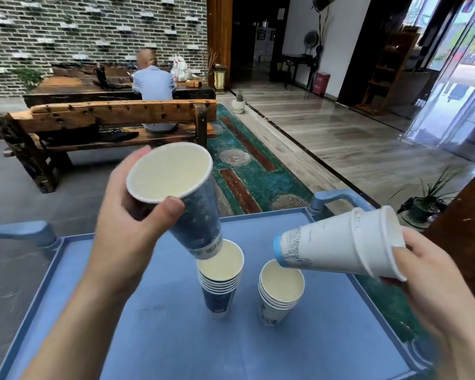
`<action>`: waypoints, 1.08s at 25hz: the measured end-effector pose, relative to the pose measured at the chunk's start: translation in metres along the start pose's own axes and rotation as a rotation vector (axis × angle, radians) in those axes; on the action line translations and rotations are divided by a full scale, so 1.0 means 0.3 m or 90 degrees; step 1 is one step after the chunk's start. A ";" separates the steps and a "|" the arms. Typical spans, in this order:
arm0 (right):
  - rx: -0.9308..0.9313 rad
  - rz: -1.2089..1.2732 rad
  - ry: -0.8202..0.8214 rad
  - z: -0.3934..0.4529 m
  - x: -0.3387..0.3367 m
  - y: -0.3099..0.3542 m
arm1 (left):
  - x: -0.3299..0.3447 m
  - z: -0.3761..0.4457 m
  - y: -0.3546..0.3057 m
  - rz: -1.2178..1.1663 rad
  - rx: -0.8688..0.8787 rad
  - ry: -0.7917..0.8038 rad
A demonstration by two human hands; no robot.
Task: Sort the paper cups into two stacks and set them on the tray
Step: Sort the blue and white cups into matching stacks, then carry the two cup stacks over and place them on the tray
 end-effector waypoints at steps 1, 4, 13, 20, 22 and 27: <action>-0.010 -0.033 -0.001 0.012 0.014 -0.006 | 0.038 -0.007 0.046 -0.006 -0.025 0.006; -0.003 -0.092 -0.014 0.048 0.067 -0.069 | 0.098 -0.043 0.213 -0.017 -0.100 0.019; 0.071 -0.545 0.115 0.014 0.361 -0.400 | 0.162 -0.263 0.622 0.048 -0.340 0.131; 0.080 0.006 0.174 -0.104 0.360 -0.481 | 0.140 -0.320 0.707 0.119 -0.387 0.190; 0.078 -0.013 0.227 -0.140 0.408 -0.535 | 0.141 -0.328 0.733 0.176 -0.393 0.182; 0.051 -0.038 0.137 -0.116 0.457 -0.510 | 0.132 -0.314 0.698 0.198 -0.377 0.131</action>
Point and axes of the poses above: each hand's wrist, its own z-axis towards the middle knuckle, its own x-axis out of the palm, y = z × x, the point moved 10 cm from there along z, towards the middle knuckle, and after that the axes turned 3 degrees about -x, right-handed, at the moved point
